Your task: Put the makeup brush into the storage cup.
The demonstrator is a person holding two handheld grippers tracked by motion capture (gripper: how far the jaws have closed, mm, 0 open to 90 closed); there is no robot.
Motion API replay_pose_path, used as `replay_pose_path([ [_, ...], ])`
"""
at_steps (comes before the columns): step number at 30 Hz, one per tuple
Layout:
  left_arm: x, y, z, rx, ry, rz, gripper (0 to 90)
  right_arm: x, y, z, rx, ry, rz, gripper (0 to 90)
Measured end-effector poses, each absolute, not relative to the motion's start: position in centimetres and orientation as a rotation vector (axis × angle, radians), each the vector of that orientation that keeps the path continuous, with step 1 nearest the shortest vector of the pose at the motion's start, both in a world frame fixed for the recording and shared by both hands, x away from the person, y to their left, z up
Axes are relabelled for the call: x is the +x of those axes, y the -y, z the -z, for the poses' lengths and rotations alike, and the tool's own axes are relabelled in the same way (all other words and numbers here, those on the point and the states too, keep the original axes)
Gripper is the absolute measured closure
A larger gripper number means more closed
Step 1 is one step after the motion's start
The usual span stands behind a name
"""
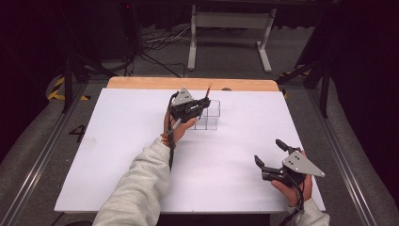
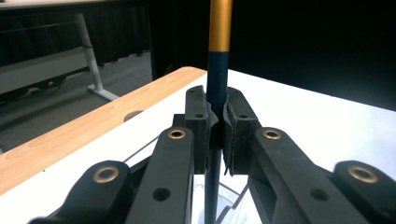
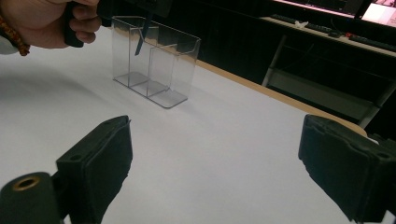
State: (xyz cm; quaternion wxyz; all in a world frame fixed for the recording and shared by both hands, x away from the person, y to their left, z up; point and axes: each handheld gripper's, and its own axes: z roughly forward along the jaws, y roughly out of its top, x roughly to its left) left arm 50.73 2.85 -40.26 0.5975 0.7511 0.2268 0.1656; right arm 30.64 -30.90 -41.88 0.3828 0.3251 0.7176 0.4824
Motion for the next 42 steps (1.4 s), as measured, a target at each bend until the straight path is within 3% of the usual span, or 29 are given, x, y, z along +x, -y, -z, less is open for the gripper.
replay_pose_path([
  [16,50.7,-2.9,39.9,1.756,-0.527,-0.4,77.6,30.7,30.9,41.9,0.83,-1.835,-1.225,10.4],
  [22,50.4,-3.3,39.5,1.768,-0.543,-0.442,56.7,30.7,30.9,41.9,0.83,-1.836,-1.225,10.4],
  [24,50.3,-3.6,39.3,1.776,-0.545,-0.459,53.4,30.7,30.8,41.9,0.83,-1.836,-1.226,10.4],
  [30,49.9,-4.8,38.7,1.764,-0.568,-0.523,30.4,30.7,30.8,41.9,0.83,-1.84,-1.226,10.4],
  [42,49.2,-6.6,38.4,1.768,-0.562,-0.57,17.5,30.7,30.8,41.9,0.829,-1.838,-1.224,10.5],
])
